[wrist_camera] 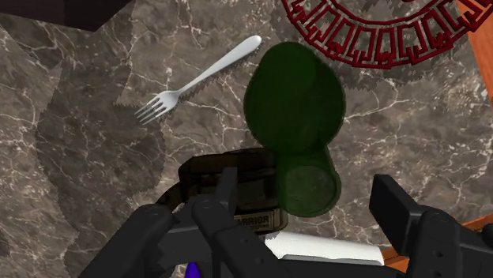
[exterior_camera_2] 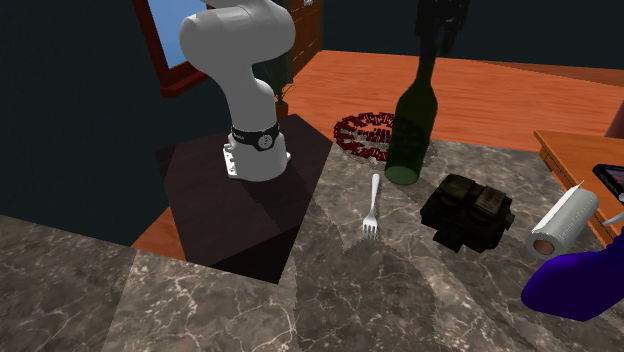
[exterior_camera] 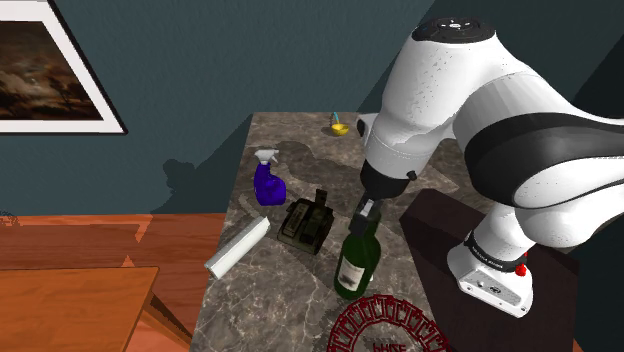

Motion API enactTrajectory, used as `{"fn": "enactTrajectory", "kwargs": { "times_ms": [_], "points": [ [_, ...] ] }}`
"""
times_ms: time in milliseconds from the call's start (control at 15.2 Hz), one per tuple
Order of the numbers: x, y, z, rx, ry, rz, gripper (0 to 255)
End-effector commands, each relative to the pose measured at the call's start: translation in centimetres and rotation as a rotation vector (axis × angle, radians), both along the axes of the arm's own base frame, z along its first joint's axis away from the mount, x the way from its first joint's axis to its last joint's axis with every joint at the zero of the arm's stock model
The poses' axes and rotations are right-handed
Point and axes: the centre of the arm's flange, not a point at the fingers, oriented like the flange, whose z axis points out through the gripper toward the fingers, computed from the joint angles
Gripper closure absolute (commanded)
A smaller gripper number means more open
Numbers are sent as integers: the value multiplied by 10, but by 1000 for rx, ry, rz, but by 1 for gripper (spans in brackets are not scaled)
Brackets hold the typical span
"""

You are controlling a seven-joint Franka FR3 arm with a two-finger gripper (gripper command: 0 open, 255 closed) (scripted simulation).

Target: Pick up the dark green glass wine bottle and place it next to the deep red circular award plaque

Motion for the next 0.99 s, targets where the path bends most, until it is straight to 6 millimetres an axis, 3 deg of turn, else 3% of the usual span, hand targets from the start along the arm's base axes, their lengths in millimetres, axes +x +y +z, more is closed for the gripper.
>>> {"fn": "enactTrajectory", "kwargs": {
  "times_ms": [0,198,462,924],
  "points": [
    [0,0,0,0,0,0,0],
    [0,0,0,0,0,0,0],
    [-6,1,50,0,0,0,0],
    [-6,1,50,0,0,0,0]
  ]
}}
